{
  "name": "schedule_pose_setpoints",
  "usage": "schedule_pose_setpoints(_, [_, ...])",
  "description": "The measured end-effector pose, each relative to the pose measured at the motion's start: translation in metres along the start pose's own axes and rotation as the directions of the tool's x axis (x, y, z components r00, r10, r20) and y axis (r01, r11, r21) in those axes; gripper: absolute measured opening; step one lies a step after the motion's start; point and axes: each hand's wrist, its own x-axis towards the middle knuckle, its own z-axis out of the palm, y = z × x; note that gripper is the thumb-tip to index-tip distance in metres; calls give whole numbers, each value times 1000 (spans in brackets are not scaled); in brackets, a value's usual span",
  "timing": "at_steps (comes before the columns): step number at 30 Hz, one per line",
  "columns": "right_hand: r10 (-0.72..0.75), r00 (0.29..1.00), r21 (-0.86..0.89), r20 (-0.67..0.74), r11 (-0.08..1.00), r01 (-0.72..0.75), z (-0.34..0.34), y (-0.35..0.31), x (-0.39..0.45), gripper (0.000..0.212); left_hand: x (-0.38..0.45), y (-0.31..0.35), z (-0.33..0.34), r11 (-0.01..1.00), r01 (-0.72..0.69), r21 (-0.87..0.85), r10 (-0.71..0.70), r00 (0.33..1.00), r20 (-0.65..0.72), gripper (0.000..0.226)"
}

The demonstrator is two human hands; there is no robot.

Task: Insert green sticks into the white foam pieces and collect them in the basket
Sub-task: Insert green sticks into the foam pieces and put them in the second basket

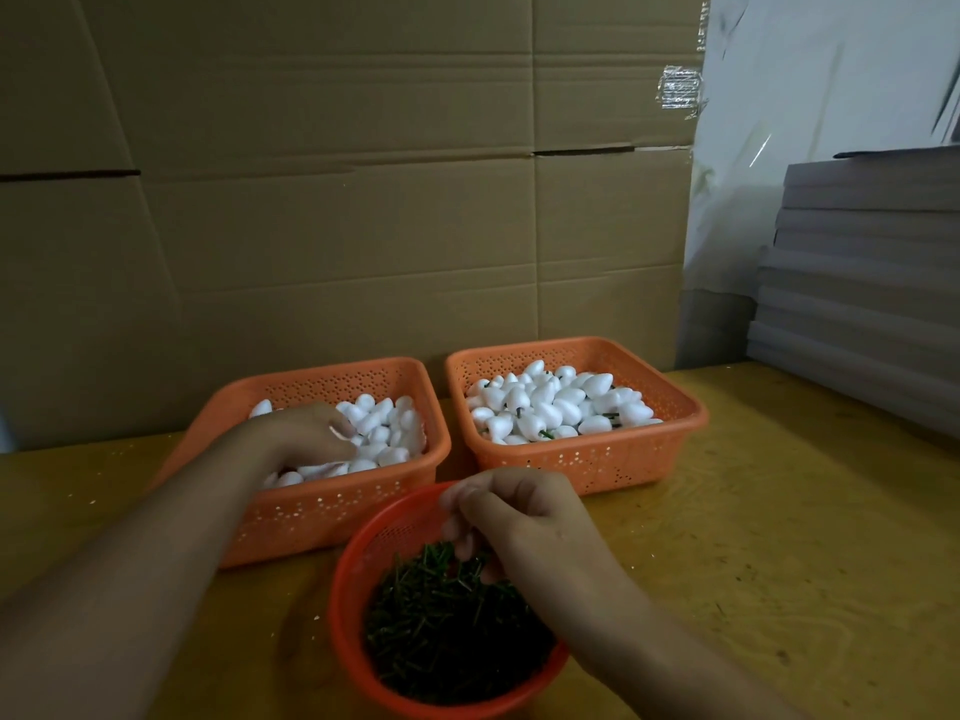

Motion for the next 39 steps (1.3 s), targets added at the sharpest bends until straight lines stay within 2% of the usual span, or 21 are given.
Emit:
schedule_pose_setpoints(1, [-2,1000,2,-1,1000,2,0,0,0,23,-1,-5,3,996,-5,89,2,999,40,53])
schedule_pose_setpoints(3, [-5,1000,8,-7,1000,5,0,-1,0,22,-4,-7,7,987,-59,152,48,996,79,71])
schedule_pose_setpoints(6, [-12,1000,-1,-11,1000,12,-1,-1,0,23,-10,-4,8,975,-124,187,109,990,87,78])
schedule_pose_setpoints(7, [-13,1000,-4,-12,1000,13,-1,-1,0,23,-11,-2,7,976,-123,182,108,990,89,73])
schedule_pose_setpoints(10, [-17,1000,-14,-9,1000,17,-1,0,0,23,-12,1,6,971,-94,220,79,994,76,37])
schedule_pose_setpoints(11, [-19,1000,-16,-7,1000,19,-1,0,0,23,-10,0,6,971,-92,221,78,995,68,33])
schedule_pose_setpoints(14, [-26,1000,-15,-7,1000,26,-2,1,1,23,-9,-1,6,987,-95,129,88,994,63,31])
schedule_pose_setpoints(18, [-26,1000,-8,-5,1000,26,-3,3,3,24,-14,1,6,988,-132,79,135,990,-28,33])
schedule_pose_setpoints(20, [-27,1000,-10,-6,1000,27,-3,5,4,24,-17,1,3,987,-144,-75,139,988,-67,33])
schedule_pose_setpoints(23, [-34,999,-21,-8,999,34,-3,6,5,25,-26,2,-4,917,-222,-332,146,960,-240,33])
schedule_pose_setpoints(25, [-36,999,-24,-10,999,36,-3,6,6,26,-39,4,-10,853,-289,-434,147,932,-331,31])
schedule_pose_setpoints(27, [-37,999,-24,-12,999,37,-3,7,6,26,-55,8,-12,786,-366,-499,193,911,-363,28])
schedule_pose_setpoints(34, [-49,999,-45,-20,998,48,-4,8,7,26,-114,32,3,465,-638,-614,428,769,-475,40])
schedule_pose_setpoints(36, [-62,998,-53,-27,997,60,-4,9,7,26,-122,39,8,416,-668,-617,468,739,-485,44])
schedule_pose_setpoints(39, [-84,996,-70,-35,994,82,-4,11,7,26,-129,45,12,414,-692,-591,489,717,-497,40])
